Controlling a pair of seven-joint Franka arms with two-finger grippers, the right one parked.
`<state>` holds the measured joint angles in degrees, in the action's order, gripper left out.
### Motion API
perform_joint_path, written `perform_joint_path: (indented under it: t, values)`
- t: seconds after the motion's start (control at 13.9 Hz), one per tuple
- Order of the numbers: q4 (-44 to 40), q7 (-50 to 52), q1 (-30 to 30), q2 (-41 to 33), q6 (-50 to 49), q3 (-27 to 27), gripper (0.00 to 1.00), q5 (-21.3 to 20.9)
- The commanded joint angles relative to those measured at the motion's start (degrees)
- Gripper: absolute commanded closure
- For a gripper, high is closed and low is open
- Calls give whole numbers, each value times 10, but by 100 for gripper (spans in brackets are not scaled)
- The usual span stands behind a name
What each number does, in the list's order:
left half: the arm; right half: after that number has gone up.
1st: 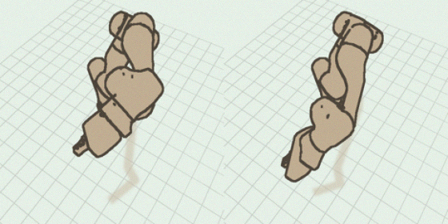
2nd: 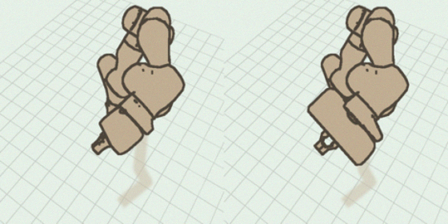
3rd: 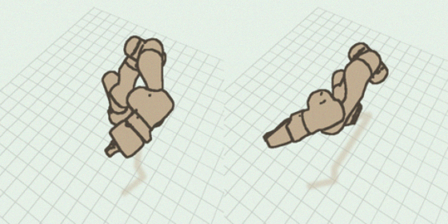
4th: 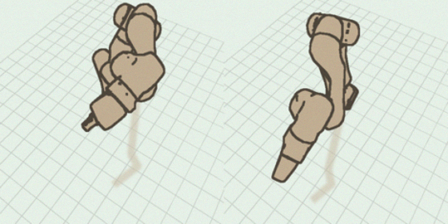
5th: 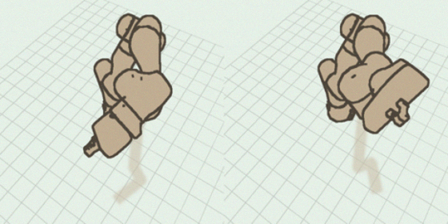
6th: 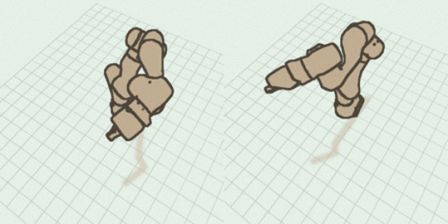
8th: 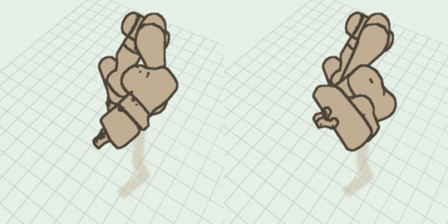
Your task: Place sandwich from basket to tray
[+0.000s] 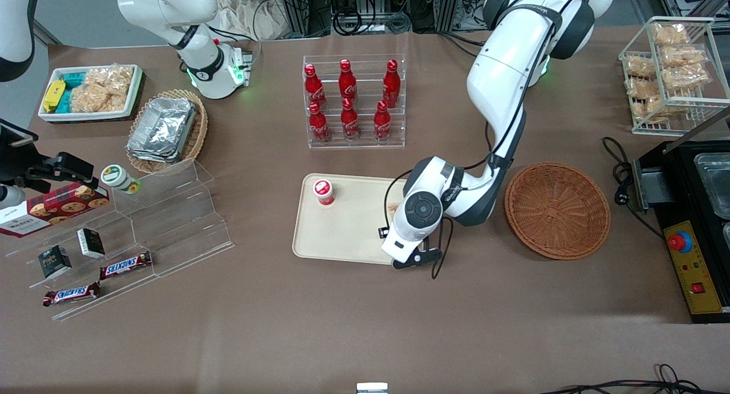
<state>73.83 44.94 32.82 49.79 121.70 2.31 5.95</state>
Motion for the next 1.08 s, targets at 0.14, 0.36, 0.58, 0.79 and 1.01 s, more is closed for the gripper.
perform_joint_path:
  t: [0.14,0.36,0.58,0.79,1.01]
  values:
    - [3,97,0,-112,-66,-17,0,-2]
    - [4,109,-5,-209,-173,-60,0,-12]
    - [5,101,-9,-265,-225,-99,0,-35]
    - [9,77,-21,-294,-233,-133,0,-36]
    - [23,24,-63,-323,-233,-135,0,-35]
